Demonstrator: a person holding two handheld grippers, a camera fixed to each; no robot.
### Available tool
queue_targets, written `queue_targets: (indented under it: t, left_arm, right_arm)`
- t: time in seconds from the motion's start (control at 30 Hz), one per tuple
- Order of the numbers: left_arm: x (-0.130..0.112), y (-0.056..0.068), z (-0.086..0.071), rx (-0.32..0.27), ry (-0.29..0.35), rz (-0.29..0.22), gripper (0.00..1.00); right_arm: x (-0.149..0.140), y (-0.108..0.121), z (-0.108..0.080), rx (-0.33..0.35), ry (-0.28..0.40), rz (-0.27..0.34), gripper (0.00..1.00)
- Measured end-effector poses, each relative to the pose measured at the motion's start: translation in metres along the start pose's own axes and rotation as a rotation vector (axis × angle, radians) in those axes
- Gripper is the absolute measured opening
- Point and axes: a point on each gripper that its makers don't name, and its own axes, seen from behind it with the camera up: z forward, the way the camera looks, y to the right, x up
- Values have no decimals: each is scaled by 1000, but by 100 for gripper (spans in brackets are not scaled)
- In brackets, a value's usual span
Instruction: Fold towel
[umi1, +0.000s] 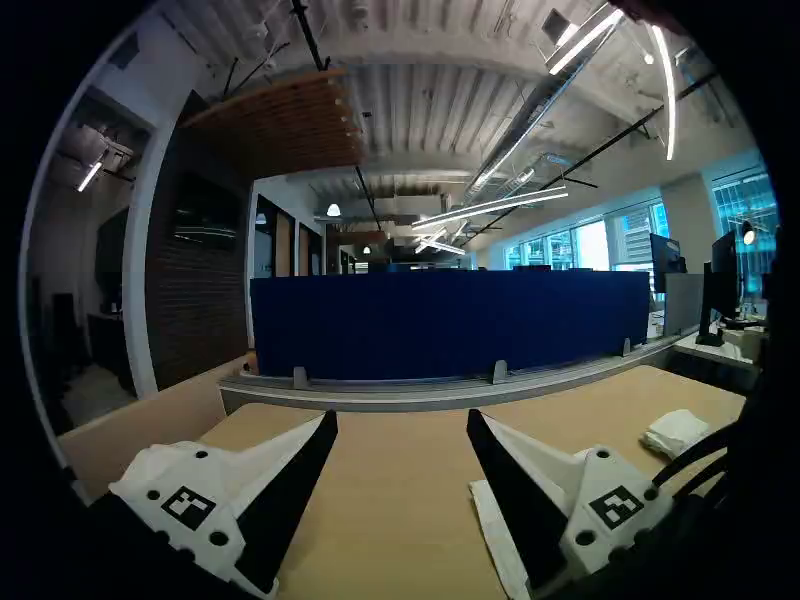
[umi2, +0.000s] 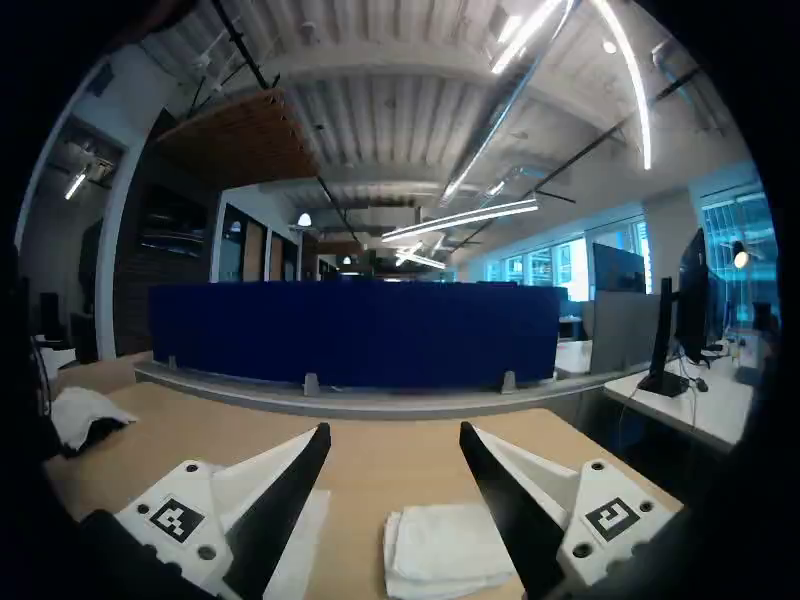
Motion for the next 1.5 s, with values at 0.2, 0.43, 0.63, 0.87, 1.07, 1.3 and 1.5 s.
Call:
queue_targets:
  t: [0.2, 0.43, 0.63, 0.87, 1.07, 1.3, 1.5]
  left_arm:
    - [20, -1, 1, -16, -28, 7, 97]
    - [20, 10, 6, -59, -70, 19, 96]
    - [15, 17, 9, -121, -141, 36, 97]
    - [-2, 21, 3, -200, -252, 97, 97]
    - [-31, 32, -9, -285, -382, 129, 97]
    - [-59, 57, -31, -425, -508, 122, 97]
    - [-67, 68, -36, -468, -530, 136, 97]
  right_arm:
    - [34, -5, 1, 13, 5, 10, 100]
    - [36, -6, 4, 18, -40, 5, 100]
    - [26, -17, 1, 71, -131, -35, 100]
    - [-5, -25, -12, 154, -300, -109, 100]
    - [-25, -39, -27, 264, -420, -162, 100]
    - [-45, -53, -44, 376, -538, -193, 100]
    - [-54, -60, -49, 419, -572, -211, 100]
